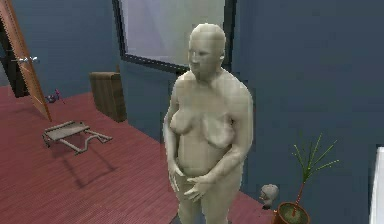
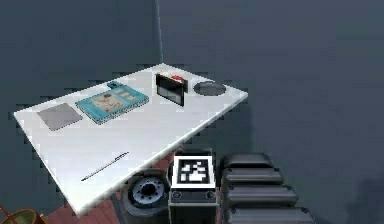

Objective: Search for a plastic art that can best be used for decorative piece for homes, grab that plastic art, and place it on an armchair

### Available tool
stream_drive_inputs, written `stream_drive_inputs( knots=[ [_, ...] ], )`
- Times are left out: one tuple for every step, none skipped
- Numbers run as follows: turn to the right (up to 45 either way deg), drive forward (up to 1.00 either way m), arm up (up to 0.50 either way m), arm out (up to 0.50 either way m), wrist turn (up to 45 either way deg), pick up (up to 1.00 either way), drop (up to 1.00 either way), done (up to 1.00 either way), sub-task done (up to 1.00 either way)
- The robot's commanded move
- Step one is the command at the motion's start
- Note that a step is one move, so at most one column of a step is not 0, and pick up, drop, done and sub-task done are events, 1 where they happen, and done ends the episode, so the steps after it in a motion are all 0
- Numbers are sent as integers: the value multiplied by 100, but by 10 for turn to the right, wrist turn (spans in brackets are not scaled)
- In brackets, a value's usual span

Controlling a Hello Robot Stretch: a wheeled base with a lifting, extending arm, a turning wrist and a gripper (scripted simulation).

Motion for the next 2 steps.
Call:
stream_drive_inputs(
  knots=[
    [-450,0,0,0,0,0,0,0,0],
    [0,100,0,0,0,0,0,0,0]
  ],
)
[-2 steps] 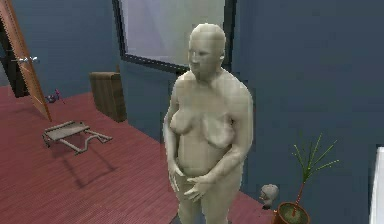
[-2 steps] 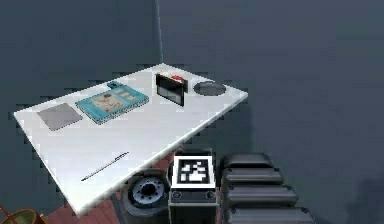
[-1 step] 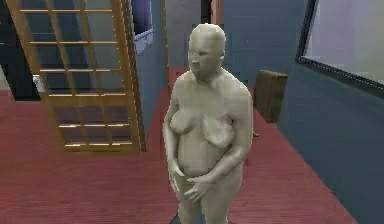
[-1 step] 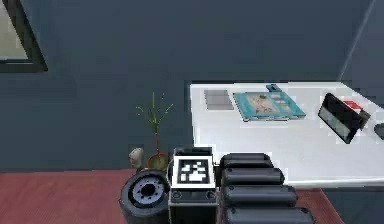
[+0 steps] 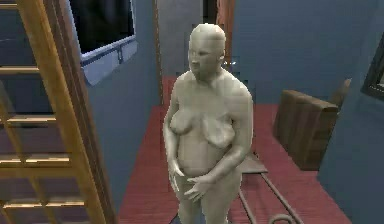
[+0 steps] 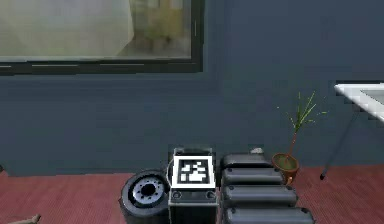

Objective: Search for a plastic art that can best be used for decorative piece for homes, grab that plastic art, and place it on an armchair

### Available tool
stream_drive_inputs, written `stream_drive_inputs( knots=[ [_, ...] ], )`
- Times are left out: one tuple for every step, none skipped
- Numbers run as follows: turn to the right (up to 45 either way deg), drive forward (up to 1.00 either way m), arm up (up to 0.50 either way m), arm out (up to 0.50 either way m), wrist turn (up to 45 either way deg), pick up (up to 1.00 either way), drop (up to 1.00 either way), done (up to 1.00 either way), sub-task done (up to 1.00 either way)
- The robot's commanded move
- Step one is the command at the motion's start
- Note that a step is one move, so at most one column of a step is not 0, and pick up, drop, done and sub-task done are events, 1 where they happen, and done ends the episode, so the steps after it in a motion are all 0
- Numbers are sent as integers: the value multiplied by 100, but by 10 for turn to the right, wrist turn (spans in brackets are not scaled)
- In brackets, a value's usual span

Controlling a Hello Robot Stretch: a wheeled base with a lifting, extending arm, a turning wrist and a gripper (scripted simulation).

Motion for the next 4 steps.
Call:
stream_drive_inputs(
  knots=[
    [0,100,0,0,0,0,0,0,0],
    [0,100,0,0,0,0,0,0,0],
    [0,100,0,0,0,0,0,0,0],
    [-240,0,0,0,0,0,0,0,0]
  ],
)
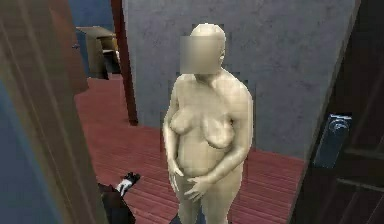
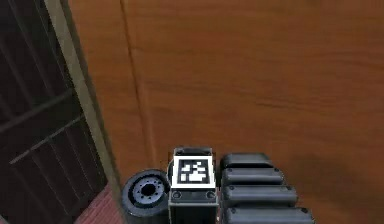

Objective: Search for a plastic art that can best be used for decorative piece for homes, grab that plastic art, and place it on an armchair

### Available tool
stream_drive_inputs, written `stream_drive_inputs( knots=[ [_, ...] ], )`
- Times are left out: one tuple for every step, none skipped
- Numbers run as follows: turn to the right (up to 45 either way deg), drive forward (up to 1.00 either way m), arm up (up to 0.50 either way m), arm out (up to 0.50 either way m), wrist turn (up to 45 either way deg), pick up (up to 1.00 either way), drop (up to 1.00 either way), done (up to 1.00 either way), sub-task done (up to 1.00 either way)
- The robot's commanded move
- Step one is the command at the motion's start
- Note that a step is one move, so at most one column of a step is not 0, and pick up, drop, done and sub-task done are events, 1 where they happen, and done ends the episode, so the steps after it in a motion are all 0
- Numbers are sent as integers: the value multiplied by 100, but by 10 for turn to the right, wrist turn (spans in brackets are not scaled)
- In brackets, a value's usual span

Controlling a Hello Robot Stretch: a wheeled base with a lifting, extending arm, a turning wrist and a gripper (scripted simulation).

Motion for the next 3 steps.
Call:
stream_drive_inputs(
  knots=[
    [0,5,0,0,0,0,0,0,0],
    [180,0,0,0,0,0,0,0,0],
    [0,60,0,0,0,0,0,0,0]
  ],
)
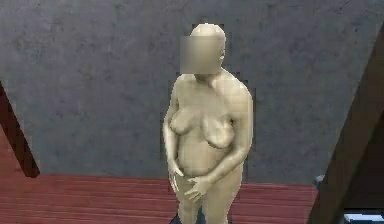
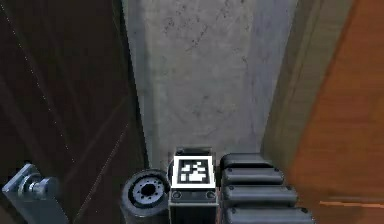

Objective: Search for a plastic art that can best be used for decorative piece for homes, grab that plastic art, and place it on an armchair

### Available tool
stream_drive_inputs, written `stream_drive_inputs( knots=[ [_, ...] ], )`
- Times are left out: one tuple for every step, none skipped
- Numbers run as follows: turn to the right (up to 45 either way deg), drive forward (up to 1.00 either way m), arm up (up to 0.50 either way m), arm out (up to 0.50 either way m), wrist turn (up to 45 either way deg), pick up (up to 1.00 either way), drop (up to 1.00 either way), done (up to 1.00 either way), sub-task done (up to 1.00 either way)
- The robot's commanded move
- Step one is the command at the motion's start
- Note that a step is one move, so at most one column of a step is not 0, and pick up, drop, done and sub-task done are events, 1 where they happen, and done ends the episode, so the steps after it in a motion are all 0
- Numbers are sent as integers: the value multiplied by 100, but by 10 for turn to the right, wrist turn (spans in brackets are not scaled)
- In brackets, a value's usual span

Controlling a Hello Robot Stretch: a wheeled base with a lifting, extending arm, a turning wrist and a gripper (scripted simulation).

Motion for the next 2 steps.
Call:
stream_drive_inputs(
  knots=[
    [-420,0,0,0,0,0,0,0,0],
    [0,80,0,0,0,0,0,0,0]
  ],
)
